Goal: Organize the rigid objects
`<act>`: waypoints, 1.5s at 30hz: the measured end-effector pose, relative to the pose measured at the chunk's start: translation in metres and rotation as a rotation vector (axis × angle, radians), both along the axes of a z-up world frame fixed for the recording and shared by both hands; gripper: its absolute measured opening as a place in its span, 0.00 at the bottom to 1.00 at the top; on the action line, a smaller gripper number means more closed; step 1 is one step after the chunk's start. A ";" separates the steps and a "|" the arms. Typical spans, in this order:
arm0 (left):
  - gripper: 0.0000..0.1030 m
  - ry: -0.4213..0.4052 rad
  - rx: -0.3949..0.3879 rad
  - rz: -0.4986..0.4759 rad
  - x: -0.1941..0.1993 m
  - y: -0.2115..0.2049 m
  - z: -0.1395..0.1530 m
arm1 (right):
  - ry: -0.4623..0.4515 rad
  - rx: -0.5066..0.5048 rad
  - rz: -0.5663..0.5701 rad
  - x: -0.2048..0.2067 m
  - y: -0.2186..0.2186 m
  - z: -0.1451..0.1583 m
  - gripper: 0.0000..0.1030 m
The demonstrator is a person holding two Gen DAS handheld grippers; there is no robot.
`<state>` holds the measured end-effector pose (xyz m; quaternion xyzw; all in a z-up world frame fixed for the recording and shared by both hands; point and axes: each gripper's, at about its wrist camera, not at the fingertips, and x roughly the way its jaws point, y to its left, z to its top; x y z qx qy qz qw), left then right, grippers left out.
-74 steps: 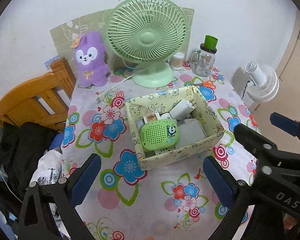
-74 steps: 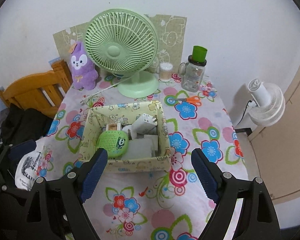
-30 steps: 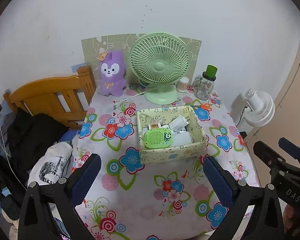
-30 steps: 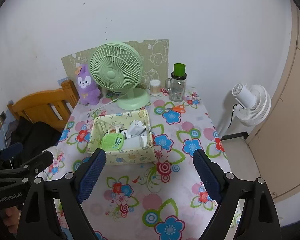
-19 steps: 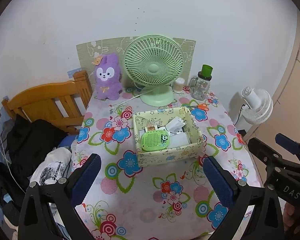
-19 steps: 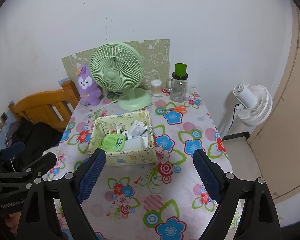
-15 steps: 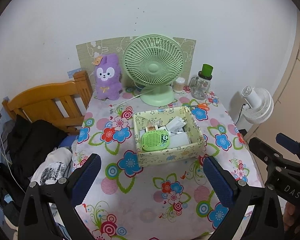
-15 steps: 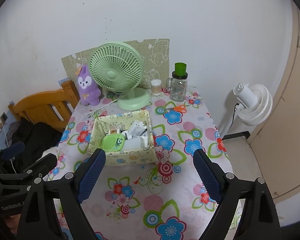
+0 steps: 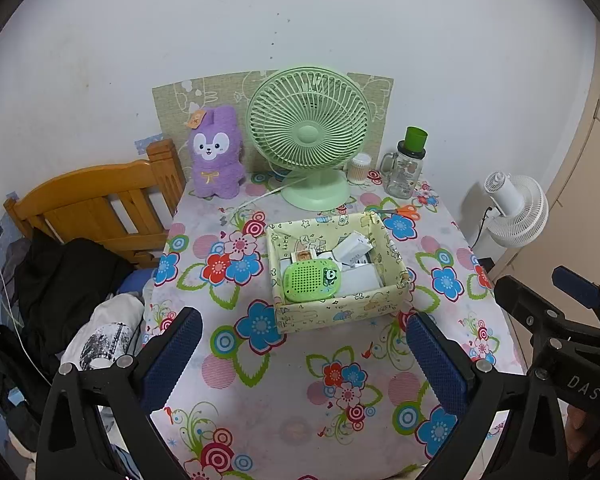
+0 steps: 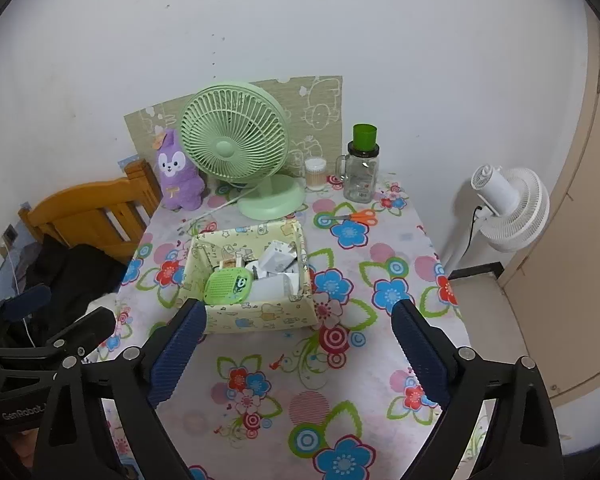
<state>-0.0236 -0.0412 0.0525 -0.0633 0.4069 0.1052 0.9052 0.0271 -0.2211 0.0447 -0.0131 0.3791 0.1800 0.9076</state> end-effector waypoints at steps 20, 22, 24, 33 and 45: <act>1.00 -0.007 0.007 0.004 0.002 0.000 0.003 | -0.011 -0.012 -0.020 0.003 -0.002 0.002 0.99; 1.00 -0.008 0.007 0.001 0.002 0.000 0.003 | -0.014 -0.013 -0.019 0.003 -0.002 0.002 0.99; 1.00 -0.007 0.009 0.001 0.002 0.000 0.003 | -0.015 -0.012 -0.019 0.003 -0.002 0.002 0.99; 1.00 -0.007 0.004 0.003 0.001 0.000 0.004 | -0.011 -0.007 -0.010 0.003 -0.003 0.002 0.99; 1.00 -0.007 0.007 0.004 -0.001 0.000 0.004 | -0.009 -0.002 -0.004 0.001 -0.003 0.002 0.99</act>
